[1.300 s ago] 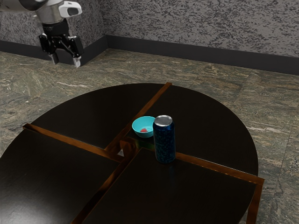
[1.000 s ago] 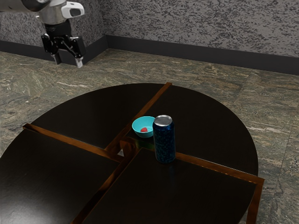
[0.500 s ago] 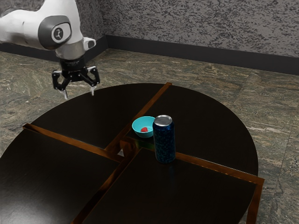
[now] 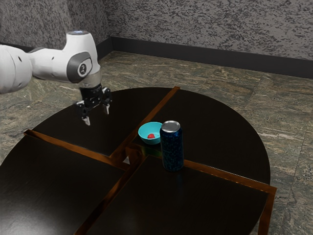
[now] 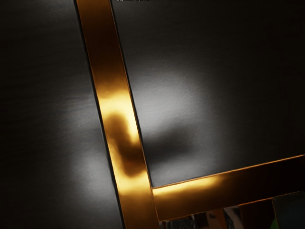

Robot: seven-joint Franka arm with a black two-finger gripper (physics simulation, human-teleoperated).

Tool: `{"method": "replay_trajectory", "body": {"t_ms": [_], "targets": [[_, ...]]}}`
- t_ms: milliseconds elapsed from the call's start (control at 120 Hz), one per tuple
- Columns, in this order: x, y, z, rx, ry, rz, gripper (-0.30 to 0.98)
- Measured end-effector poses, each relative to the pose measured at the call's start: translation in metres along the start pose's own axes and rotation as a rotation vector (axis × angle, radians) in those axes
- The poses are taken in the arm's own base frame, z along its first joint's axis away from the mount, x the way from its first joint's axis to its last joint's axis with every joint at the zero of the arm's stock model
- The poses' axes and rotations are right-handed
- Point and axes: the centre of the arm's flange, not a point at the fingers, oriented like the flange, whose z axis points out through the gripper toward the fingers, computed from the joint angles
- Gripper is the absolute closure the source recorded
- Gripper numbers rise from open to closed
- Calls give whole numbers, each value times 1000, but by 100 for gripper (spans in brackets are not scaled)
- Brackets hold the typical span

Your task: Take strawberry from the bowl

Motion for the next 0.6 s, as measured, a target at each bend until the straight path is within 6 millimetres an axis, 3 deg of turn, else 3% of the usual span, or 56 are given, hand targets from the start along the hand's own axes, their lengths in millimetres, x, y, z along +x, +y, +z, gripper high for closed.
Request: {"method": "replay_trajectory", "body": {"t_ms": [317, 442, 533, 600], "targets": [[-11, 73, 21, -85, -17, -146, 2], [-30, 105, 36, -103, -31, -153, 3], [-39, 123, 42, -103, -40, -159, 3], [-34, 128, 48, -84, -51, -178, 3]]}}
